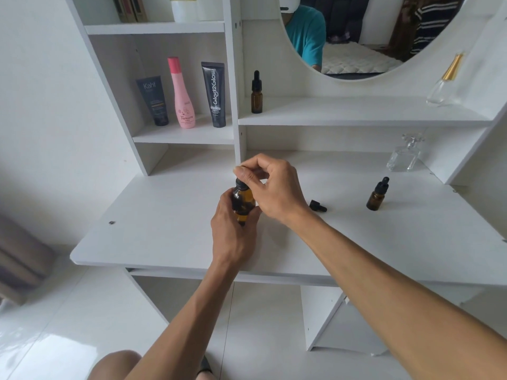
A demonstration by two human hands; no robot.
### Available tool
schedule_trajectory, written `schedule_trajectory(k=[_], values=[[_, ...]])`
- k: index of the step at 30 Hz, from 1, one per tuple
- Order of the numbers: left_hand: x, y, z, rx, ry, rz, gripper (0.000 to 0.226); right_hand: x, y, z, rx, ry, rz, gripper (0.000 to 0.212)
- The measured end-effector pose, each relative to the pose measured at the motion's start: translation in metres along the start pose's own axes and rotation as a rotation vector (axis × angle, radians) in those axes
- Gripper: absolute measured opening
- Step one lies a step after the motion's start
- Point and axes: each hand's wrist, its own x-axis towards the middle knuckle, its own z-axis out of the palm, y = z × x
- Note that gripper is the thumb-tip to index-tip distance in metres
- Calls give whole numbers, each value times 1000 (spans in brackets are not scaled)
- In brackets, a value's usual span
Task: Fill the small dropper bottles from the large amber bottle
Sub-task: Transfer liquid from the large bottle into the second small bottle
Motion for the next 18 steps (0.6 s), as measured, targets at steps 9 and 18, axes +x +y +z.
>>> schedule_trajectory(k=[9,18], values=[[-1,3,-1,-23,-3,-16,39,-3,-3,-5,4,-19,61,21],[-2,2,1,-27,23,12,43,-4,-6,-16,-4,2,52,20]])
